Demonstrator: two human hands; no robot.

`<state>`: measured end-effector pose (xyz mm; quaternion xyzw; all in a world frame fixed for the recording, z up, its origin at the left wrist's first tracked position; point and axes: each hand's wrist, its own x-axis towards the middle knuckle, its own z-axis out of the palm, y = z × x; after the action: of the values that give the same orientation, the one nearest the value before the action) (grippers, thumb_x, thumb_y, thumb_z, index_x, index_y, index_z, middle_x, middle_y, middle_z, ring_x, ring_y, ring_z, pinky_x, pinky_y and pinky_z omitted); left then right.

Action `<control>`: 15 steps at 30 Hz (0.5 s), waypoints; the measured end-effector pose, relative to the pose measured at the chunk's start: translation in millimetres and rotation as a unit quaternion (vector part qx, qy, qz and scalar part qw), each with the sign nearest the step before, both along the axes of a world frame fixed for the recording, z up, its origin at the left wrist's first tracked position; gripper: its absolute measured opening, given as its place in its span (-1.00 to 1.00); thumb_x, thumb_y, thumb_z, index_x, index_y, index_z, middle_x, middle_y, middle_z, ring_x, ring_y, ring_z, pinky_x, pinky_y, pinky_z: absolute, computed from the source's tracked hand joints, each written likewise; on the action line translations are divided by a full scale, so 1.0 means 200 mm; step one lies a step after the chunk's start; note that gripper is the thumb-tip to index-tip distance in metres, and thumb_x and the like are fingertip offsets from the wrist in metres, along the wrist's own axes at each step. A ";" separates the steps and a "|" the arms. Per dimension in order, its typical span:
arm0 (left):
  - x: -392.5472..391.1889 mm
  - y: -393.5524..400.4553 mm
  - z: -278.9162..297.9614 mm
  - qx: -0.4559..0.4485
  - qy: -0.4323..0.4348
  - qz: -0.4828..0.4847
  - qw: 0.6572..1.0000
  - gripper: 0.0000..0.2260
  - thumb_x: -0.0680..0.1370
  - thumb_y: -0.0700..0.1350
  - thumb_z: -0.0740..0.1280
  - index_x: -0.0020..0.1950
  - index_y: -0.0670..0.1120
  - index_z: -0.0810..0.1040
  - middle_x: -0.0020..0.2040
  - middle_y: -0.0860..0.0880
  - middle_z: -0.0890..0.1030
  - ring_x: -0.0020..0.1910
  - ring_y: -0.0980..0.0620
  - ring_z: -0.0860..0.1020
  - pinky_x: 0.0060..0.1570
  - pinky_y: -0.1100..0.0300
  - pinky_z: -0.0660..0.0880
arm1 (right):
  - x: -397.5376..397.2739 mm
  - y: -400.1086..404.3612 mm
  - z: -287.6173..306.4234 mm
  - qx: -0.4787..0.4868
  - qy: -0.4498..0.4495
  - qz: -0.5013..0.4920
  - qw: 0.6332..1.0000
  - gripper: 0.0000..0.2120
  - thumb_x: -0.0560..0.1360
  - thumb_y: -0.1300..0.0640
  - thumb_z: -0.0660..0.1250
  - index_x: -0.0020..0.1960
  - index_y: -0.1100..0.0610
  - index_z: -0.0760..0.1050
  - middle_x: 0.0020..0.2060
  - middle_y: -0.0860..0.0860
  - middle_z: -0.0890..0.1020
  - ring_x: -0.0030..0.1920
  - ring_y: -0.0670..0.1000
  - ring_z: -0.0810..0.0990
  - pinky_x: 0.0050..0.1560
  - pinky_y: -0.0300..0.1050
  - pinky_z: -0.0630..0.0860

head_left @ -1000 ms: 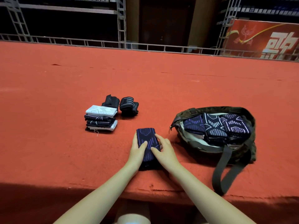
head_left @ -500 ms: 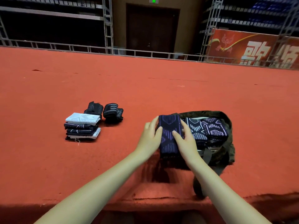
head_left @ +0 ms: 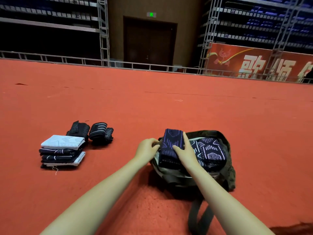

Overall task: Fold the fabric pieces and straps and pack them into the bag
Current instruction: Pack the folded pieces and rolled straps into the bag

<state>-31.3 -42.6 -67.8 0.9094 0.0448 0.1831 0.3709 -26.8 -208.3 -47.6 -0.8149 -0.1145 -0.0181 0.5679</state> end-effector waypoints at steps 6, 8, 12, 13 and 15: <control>0.08 0.00 0.12 -0.209 -0.075 0.062 0.973 -0.84 0.53 -0.21 0.30 -0.01 -0.14 0.67 -0.03 -0.04 0.68 -0.07 0.00 0.62 -0.04 0.22 0.49 | -0.01 -0.09 -0.08 -0.068 -0.016 0.004 0.998 -0.33 0.52 0.17 0.29 0.54 -0.02 0.08 0.41 0.01 0.36 0.39 -0.01 0.35 0.39 -0.12 0.25; 0.09 -0.03 0.18 -0.220 -0.109 0.057 0.968 -0.83 0.54 -0.21 0.27 -0.05 -0.12 0.67 -0.05 0.00 0.67 -0.03 0.08 0.58 0.00 0.25 0.45 | -0.01 -0.12 -0.07 -0.075 -0.001 0.012 0.997 -0.35 0.53 0.17 0.28 0.54 -0.02 0.11 0.42 -0.04 0.36 0.38 -0.03 0.37 0.35 -0.16 0.28; 0.08 -0.07 0.20 -0.199 -0.103 0.047 0.973 -0.80 0.57 -0.19 0.22 -0.06 -0.09 0.65 -0.07 0.04 0.64 -0.02 0.07 0.56 0.01 0.19 0.47 | 0.06 -0.09 0.01 -0.091 0.030 0.021 0.995 -0.39 0.52 0.14 0.27 0.52 -0.03 0.17 0.37 -0.06 0.42 0.28 -0.02 0.47 0.28 -0.14 0.37; 0.08 -0.07 0.19 -0.199 -0.097 0.051 0.974 -0.80 0.57 -0.18 0.21 -0.05 -0.09 0.64 -0.06 0.03 0.64 -0.01 0.06 0.56 0.01 0.17 0.47 | 0.08 -0.07 0.03 -0.094 0.028 0.016 0.995 -0.40 0.52 0.14 0.27 0.52 -0.01 0.17 0.38 -0.05 0.41 0.32 0.00 0.44 0.30 -0.13 0.35; 0.08 -0.06 0.18 -0.189 -0.086 0.042 0.977 -0.81 0.57 -0.16 0.21 -0.01 -0.08 0.63 -0.02 0.02 0.64 0.01 0.04 0.56 0.04 0.12 0.49 | 0.12 -0.03 0.05 -0.098 0.018 0.008 0.995 -0.42 0.53 0.13 0.27 0.51 0.03 0.18 0.41 -0.01 0.39 0.36 0.03 0.40 0.31 -0.12 0.32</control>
<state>-15.9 -54.5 -31.4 0.8011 0.0843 0.2643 0.5304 -3.8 -214.5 -38.0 -0.8660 -0.1124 0.0128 0.4871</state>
